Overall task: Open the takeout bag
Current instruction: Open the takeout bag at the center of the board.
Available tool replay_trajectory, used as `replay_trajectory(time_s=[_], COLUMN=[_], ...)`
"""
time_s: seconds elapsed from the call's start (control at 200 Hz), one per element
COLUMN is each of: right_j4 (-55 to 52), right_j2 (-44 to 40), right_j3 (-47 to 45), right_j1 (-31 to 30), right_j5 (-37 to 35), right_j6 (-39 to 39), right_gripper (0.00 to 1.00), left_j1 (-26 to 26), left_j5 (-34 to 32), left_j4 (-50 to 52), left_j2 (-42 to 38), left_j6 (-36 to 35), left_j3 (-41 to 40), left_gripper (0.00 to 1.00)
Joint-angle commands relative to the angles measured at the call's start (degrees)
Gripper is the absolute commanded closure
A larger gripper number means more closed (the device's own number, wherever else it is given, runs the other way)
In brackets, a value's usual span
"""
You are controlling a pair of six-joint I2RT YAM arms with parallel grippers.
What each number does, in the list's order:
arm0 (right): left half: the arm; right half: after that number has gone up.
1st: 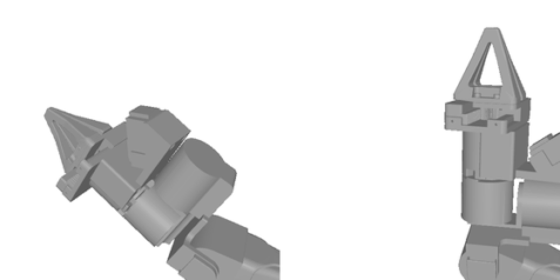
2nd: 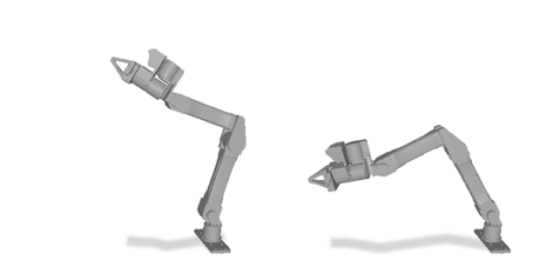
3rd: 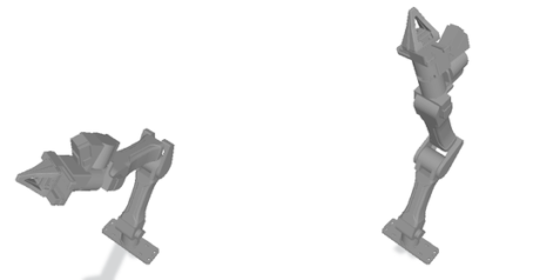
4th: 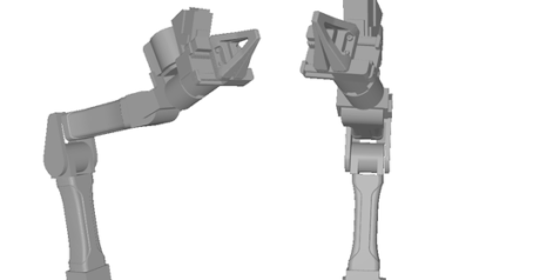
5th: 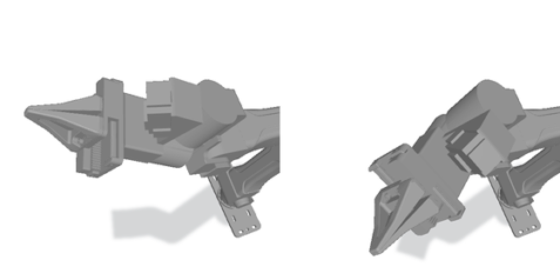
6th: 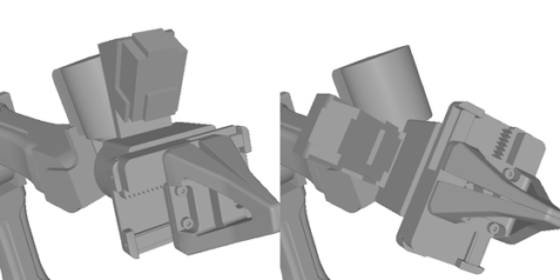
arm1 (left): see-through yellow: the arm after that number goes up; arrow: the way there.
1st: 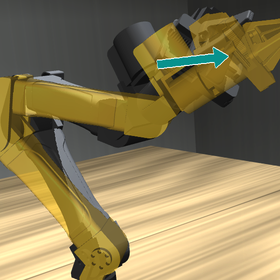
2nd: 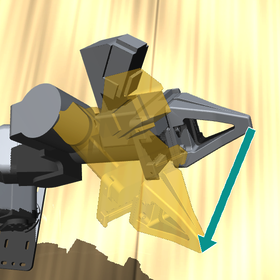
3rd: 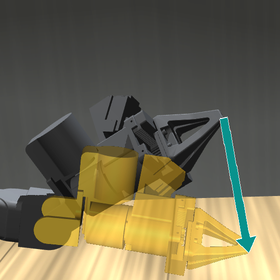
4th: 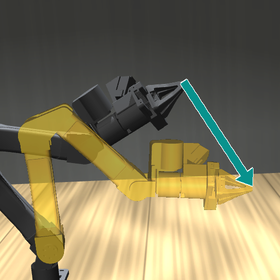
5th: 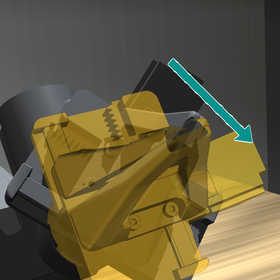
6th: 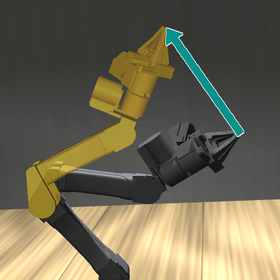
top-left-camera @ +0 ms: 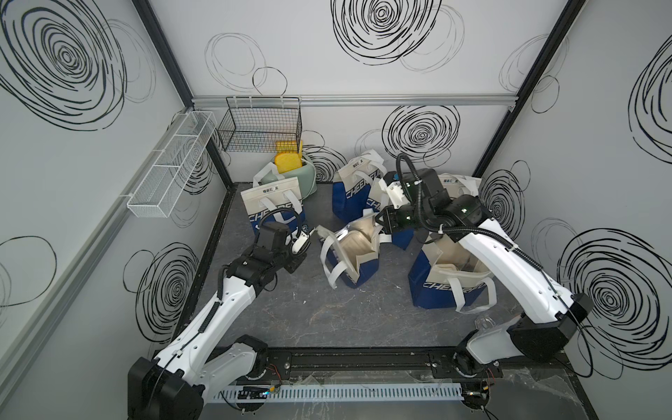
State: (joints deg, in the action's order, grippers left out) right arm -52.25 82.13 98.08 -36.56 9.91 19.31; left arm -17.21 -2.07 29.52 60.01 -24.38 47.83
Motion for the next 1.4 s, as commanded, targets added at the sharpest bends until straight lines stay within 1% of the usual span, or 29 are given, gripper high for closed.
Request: replay_trajectory(time_s=[0.0,0.06,0.17,0.31,0.44,0.605,0.745,0.765,0.79,0.885,1.005,1.1,1.15,1.245,1.27,1.321,1.391], right_j4=[0.02,0.56,0.79,2.86,3.02,2.93,2.20,2.12,2.07,2.40,1.29,-0.18,-0.88,-2.08,-2.39,-3.09,-4.05], right_j2=[-4.69,-4.89,-4.78,-4.96,-3.82,-1.94,-0.10,0.23,0.65,2.39,5.77,8.39,9.67,11.74,12.28,13.30,14.43], right_j3=[3.08,2.19,0.92,-2.10,-3.05,-3.49,-3.89,-3.88,-3.96,-4.10,-2.80,-0.50,0.53,2.92,3.65,5.16,7.48], right_j1=[2.78,3.90,4.20,4.21,4.20,4.03,3.52,3.32,3.08,1.98,0.30,-1.27,-1.71,-2.07,-2.16,-2.36,-2.71], right_j5=[4.29,8.00,11.98,18.48,24.64,28.50,29.09,29.06,28.98,28.64,27.94,25.74,24.76,23.05,22.53,22.05,21.59], right_j6=[1.28,1.77,2.28,4.74,6.52,6.60,5.87,5.83,5.83,5.56,5.10,4.04,3.74,3.02,2.66,1.96,0.74], right_gripper=[1.00,1.00,1.00,1.00,1.00,1.00,1.00,1.00,1.00,1.00,1.00,1.00,1.00,0.87,0.83,0.70,0.60], left_j1=[1.13,1.22,1.12,0.97,1.63,1.66,2.44,2.63,2.77,3.15,3.72,4.86,5.49,6.37,6.53,6.96,7.51], left_j5=[-7.04,-5.57,-1.69,7.17,11.31,14.08,14.21,14.20,14.24,14.08,12.91,11.75,11.41,11.16,11.22,11.17,10.76], left_j4=[8.80,8.73,7.92,5.36,3.51,4.75,4.70,4.71,4.59,3.92,2.68,1.09,0.53,0.21,0.02,-0.38,-0.73], left_j2=[0.52,-0.06,-1.34,-5.43,-9.33,-10.30,-10.79,-10.92,-10.89,-10.66,-9.41,-8.38,-7.66,-5.77,-5.27,-4.34,-3.12], left_j6=[-1.59,-1.00,0.99,4.51,6.37,6.14,7.09,7.16,7.21,7.79,9.74,12.09,13.54,15.25,15.67,16.40,17.74], left_j3=[-1.25,-0.94,-0.15,2.09,5.34,11.34,15.81,16.44,17.27,20.31,22.84,23.42,23.91,25.39,25.79,26.52,27.43], left_gripper=[1.00,1.00,1.00,1.00,1.00,1.00,1.00,0.98,0.89,0.66,0.46,0.33,0.28,0.25,0.24,0.22,0.19])
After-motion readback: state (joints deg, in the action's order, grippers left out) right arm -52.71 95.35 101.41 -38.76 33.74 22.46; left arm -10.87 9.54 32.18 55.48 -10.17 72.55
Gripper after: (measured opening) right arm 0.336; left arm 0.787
